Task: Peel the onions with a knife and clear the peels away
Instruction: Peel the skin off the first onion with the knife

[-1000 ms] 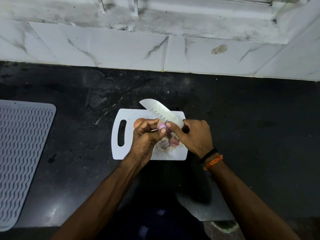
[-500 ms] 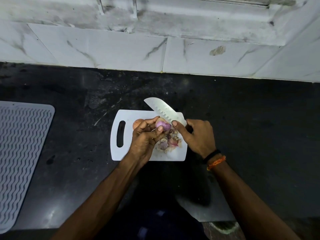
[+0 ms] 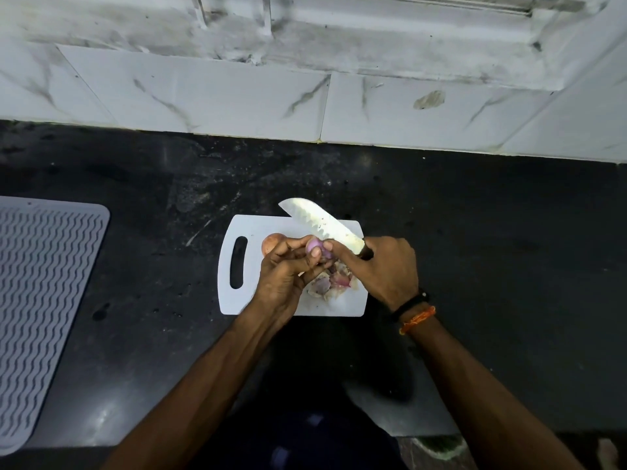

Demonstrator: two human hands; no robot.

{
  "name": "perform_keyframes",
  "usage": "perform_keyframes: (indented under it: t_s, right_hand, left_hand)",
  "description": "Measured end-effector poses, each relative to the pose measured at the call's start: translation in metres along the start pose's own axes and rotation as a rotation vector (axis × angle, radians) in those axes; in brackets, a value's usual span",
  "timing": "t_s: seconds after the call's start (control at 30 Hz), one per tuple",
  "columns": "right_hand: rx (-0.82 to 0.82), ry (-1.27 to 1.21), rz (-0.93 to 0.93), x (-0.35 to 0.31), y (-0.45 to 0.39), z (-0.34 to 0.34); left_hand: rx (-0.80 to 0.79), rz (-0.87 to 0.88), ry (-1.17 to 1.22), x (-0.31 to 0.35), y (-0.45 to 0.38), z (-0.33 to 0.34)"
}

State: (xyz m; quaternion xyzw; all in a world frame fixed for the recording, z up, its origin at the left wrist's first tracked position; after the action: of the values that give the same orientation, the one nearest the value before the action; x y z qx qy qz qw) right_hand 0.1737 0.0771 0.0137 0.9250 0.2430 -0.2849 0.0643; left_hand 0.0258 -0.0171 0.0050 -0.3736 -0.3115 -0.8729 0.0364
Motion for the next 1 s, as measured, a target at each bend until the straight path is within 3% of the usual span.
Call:
perform_keyframes:
  t_s: [0.2,0.3,0.67,1.0]
  right_hand:
    - [-0.007,-0.369,0.101,-0.007,0.006,-0.005]
    - [0.023,-0.419,0.179,-0.007,0.004,-0.013]
    - [-0.022,-0.141,0.066,-0.003,-0.004,-0.014]
    - [-0.027,-0.069,-0.048,-0.006,-0.010,-0.008]
  left_hand:
    - [-0.026,-0.082,0.187,0.003,-0.003,0.008]
    - [-0.007,-0.128,0.243,0.002,-0.002,0.007]
    - [0.015,-0.223,0.256,0.006,0.001,0.010]
    - [0.039,-0.249,0.246,0.010,0.005,0.011]
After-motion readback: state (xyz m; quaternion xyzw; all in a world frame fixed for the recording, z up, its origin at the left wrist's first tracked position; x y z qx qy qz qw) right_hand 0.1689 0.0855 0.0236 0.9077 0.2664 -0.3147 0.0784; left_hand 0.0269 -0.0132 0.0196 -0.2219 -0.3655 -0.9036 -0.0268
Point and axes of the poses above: each hand's wrist, its own y-axis away from the middle knuckle, its own z-axis out of the palm, x = y × z, the point moved 2 cm from there along -y, towards the middle knuckle, and after that the axes turned 4 degrees about -z, right-handed, at the moved point
